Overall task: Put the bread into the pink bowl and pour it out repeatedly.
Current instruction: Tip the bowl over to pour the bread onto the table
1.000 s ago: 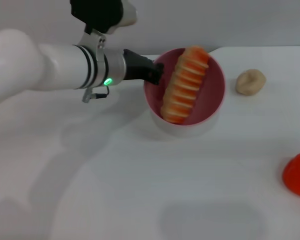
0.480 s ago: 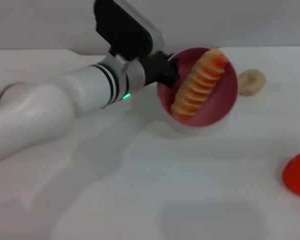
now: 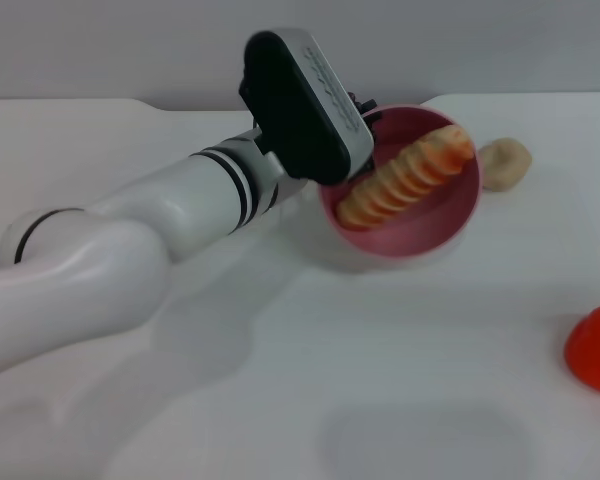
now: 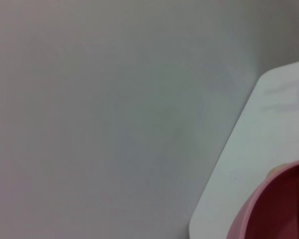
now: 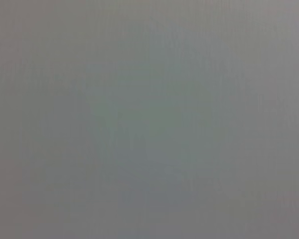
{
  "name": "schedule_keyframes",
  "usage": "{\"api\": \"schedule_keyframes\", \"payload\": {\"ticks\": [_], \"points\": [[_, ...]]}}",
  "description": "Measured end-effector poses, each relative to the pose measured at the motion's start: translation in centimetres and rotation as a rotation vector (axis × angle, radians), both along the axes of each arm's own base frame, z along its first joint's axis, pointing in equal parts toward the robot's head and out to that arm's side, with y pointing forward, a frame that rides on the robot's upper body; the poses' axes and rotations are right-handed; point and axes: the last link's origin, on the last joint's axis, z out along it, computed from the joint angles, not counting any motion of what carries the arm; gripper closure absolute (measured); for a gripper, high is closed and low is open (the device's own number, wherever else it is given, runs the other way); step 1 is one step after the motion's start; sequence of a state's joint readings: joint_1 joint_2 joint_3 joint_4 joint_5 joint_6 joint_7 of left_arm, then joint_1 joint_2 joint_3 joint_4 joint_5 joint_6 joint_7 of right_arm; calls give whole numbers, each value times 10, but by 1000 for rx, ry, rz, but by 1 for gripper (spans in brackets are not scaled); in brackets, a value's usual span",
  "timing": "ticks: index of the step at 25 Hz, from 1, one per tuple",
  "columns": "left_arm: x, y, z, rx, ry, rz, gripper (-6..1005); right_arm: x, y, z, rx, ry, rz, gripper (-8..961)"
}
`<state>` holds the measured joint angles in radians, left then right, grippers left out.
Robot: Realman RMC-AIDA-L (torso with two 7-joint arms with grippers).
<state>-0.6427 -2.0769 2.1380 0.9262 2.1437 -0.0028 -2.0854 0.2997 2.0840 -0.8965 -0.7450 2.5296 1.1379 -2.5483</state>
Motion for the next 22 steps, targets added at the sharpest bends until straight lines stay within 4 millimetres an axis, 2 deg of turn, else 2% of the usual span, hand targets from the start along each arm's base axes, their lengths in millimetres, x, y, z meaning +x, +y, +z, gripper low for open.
{"api": "schedule_keyframes", "payload": {"ticks": [22], "points": [[21,-12,1,253,269,-433,949,-12,6,-9,-32,27,61,368]]}}
